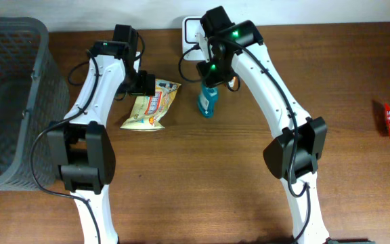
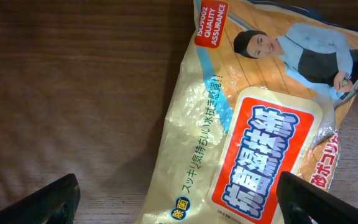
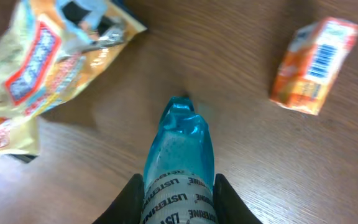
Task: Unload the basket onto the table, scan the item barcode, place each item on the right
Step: 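Carry the blue bottle to the right and set it down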
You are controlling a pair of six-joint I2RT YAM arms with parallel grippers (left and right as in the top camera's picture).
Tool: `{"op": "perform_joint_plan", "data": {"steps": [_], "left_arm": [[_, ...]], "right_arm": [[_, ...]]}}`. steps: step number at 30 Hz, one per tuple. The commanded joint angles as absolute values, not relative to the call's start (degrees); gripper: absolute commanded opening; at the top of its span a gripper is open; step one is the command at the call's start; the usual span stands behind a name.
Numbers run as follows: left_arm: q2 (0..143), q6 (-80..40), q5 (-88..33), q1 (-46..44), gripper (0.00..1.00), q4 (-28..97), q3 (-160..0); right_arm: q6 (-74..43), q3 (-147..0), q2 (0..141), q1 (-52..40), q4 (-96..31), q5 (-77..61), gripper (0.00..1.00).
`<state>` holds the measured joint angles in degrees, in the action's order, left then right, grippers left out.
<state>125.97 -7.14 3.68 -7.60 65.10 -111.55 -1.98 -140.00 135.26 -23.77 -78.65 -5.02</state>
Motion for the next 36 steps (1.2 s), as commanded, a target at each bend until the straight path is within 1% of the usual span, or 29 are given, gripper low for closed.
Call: {"op": "perform_joint_plan", "data": {"steps": [1, 6, 10, 16, 19, 24, 30, 31, 33, 35, 36], "left_arm": [[126.2, -6.8, 4.1, -7.8, 0.99, 65.1, -112.4], [126.2, -6.8, 4.1, -7.8, 0.99, 65.1, -112.4], [126.2, -6.8, 4.1, -7.8, 0.99, 65.1, -112.4], [126.2, -6.8, 4.1, -7.7, 0.99, 65.1, -112.4], [126.2, -6.8, 4.1, -7.8, 0.99, 65.1, -112.4], [126.2, -6.8, 4.1, -7.7, 0.99, 65.1, -112.4], [126.2, -6.8, 4.1, -7.7, 0.99, 65.1, -112.4], [126.2, -6.8, 4.1, -7.7, 0.99, 65.1, -112.4], [126.2, -6.8, 4.1, -7.7, 0.99, 65.1, -112.4], [126.2, -6.8, 4.1, -7.7, 0.99, 65.1, -112.4], [126.2, -6.8, 4.1, -7.7, 0.99, 65.1, -112.4]], "right_arm": [[-3.7, -142.6, 131.9, -22.3, -79.8, 3.1, 0.22], [-3.7, -149.4, 131.3, -17.6, -83.4, 7.2, 0.23], [-3.7, -150.5, 131.3, -12.1, -84.9, 9.8, 0.23], [-3.7, -149.8, 131.6, -2.0, -85.6, 9.4, 0.23], [-3.7, -148.3, 131.6, 2.2, -85.6, 5.2, 0.23], [-3.7, -144.6, 131.6, 7.3, -84.6, 4.5, 0.23], [-3.7, -140.5, 131.6, 10.5, -83.0, 4.5, 0.24], [-3.7, -140.3, 131.6, 11.0, -83.0, 4.5, 0.32], [-3.7, -140.4, 131.6, 11.0, -83.0, 4.5, 0.34], [-3.7, -140.4, 131.6, 11.0, -82.9, 4.5, 0.45], [-3.7, -140.4, 131.6, 11.0, -83.0, 4.5, 0.46]]}}
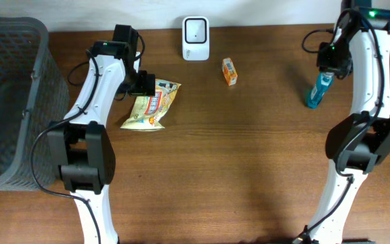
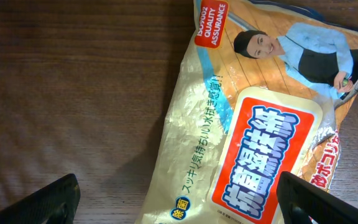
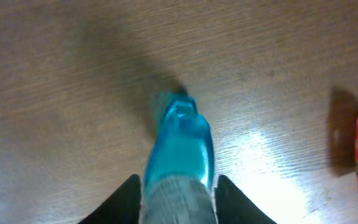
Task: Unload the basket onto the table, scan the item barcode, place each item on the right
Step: 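Carry the blue bottle to the right and set it down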
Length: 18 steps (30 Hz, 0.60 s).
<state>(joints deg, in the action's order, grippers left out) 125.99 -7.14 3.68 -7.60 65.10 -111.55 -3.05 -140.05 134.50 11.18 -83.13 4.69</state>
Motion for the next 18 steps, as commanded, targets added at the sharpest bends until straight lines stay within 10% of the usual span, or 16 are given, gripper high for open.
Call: {"op": "perform_joint_plan", "data": {"steps": [1, 18], "left_arm": [[126.2, -6.8, 4.1, -7.7, 0.99, 65.1, -112.4], [126.2, -6.8, 4.1, -7.7, 0.99, 65.1, -112.4]], "right_arm": [[-3.7, -140.4, 131.6, 11.0, -83.0, 4.5, 0.47], [-3.7, -158.3, 130.9, 11.0, -94.0, 5.0, 0.84]]}}
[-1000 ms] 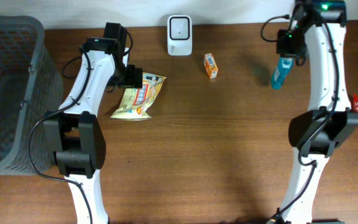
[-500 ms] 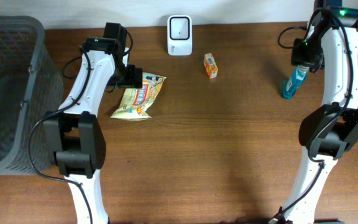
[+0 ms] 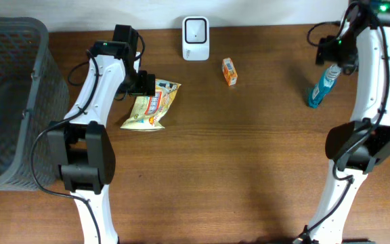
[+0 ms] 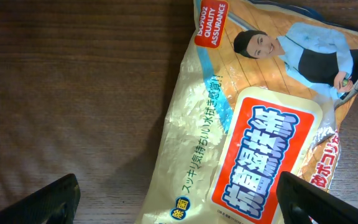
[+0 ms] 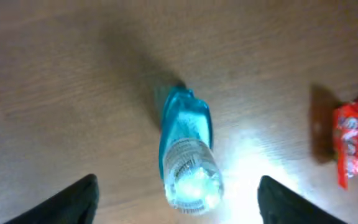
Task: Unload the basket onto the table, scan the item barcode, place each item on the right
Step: 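Carry the blue bottle to the right and set it down, then move the right gripper toward the small orange box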
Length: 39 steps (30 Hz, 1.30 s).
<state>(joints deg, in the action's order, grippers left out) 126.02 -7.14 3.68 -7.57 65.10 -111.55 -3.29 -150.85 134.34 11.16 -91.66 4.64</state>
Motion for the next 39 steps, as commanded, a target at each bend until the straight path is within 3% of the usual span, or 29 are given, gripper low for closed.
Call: {"op": "perform_joint_plan", "data": {"steps": [1, 5, 13, 17, 20, 22, 26, 29, 39], "left_arm": [[126.2, -6.8, 4.1, -7.7, 0.99, 65.1, -112.4], [126.2, -6.8, 4.1, -7.7, 0.99, 65.1, -112.4], [126.2, -6.8, 4.1, -7.7, 0.99, 65.1, -112.4], [126.2, -6.8, 4.1, -7.7, 0.99, 65.1, -112.4], [126.2, -6.8, 4.1, -7.7, 0.99, 65.1, -112.4], [126.2, -6.8, 4.1, -7.7, 0.99, 65.1, -112.4], [126.2, -6.8, 4.1, -7.7, 0.99, 65.1, -112.4], [126.2, -6.8, 4.1, -7.7, 0.99, 65.1, -112.4], [126.2, -6.8, 4.1, -7.7, 0.99, 65.1, -112.4]], "right_arm": [[-3.7, -160.7, 130.8, 10.9, -95.3, 4.9, 0.85], [-3.7, -169.6, 129.2, 10.5, -97.3, -3.4, 0.87], [-0.2, -169.7, 127.3, 5.2, -96.1, -20.0, 0.87], [0.3, -169.7, 128.6, -1.8, -94.6, -19.7, 0.94], [1.3, -169.7, 131.1, -6.3, -93.0, -18.4, 0.93], [1.1, -169.7, 133.7, -8.7, -91.6, -17.4, 0.87], [-0.4, -169.7, 139.5, -11.6, -88.1, -17.2, 0.87], [-6.3, -169.7, 143.2, -12.9, -86.2, -17.4, 0.99], [-12.5, -169.7, 146.6, -16.9, -85.2, -17.3, 0.99]]}}
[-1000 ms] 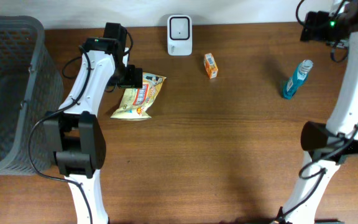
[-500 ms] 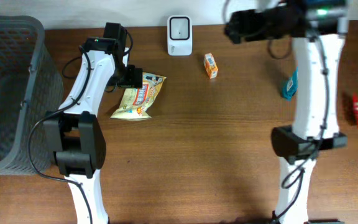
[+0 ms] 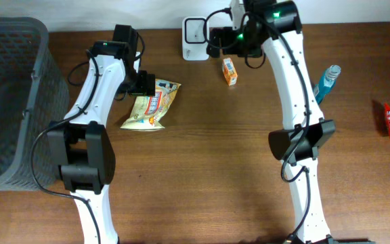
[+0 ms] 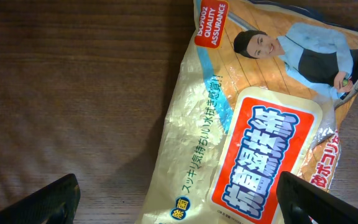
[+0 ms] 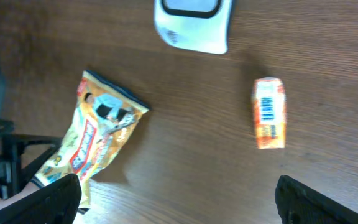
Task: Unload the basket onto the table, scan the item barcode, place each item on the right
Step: 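Move the right gripper toward the small orange box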
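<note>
The white scanner (image 3: 195, 29) stands at the table's back middle, also in the right wrist view (image 5: 192, 23). An orange box (image 3: 229, 70) lies just right of it, barcode facing up (image 5: 269, 113). A yellow snack bag (image 3: 152, 105) lies to the left (image 4: 253, 124). My right gripper (image 3: 223, 39) hovers open and empty beside the scanner, above the table (image 5: 179, 199). My left gripper (image 3: 143, 83) hangs open over the bag's upper end (image 4: 179, 199). A blue bottle (image 3: 325, 83) stands at the right.
A grey mesh basket (image 3: 12, 102) fills the far left. A red packet lies at the right edge, past the bottle. The table's back edge runs just behind the scanner.
My right gripper was open above the blue bottle at the far right; now it is open by the scanner and orange box. The bottle stays standing at the right. The left arm has not moved.
My right gripper was shut on the blue bottle in front of the scanner. Then it held the bottle at the far right of the table. Then it stood open above the upright bottle. Now it is back by the scanner, empty. The left gripper stayed open over the bag.
</note>
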You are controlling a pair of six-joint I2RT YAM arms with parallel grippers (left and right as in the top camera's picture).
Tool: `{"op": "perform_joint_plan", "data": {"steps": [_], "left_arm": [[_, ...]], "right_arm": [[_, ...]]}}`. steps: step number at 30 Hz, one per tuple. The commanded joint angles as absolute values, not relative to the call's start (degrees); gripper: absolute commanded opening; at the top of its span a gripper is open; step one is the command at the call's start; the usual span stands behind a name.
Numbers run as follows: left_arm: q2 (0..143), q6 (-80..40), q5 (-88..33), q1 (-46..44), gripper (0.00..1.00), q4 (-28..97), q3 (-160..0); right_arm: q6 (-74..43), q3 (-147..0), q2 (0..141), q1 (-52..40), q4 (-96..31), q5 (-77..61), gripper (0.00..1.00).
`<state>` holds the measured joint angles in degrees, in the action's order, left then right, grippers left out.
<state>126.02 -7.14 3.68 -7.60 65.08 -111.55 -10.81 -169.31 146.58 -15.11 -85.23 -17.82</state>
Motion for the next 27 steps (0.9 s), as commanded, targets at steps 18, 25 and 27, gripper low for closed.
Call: {"op": "perform_joint_plan", "data": {"steps": [18, 25, 27], "left_arm": [[126.2, -6.8, 4.1, -7.7, 0.99, 65.1, -112.4], [126.2, -6.8, 4.1, -7.7, 0.99, 65.1, -112.4], [126.2, -6.8, 4.1, -7.7, 0.99, 65.1, -112.4]], "right_arm": [[-12.5, -163.6, 146.7, -18.2, -81.0, 3.9, 0.86], [-12.5, -155.3, 146.7, -15.6, -73.4, 4.9, 0.62], [-12.6, -152.1, 146.7, -14.6, -71.4, 4.9, 0.47]]}}
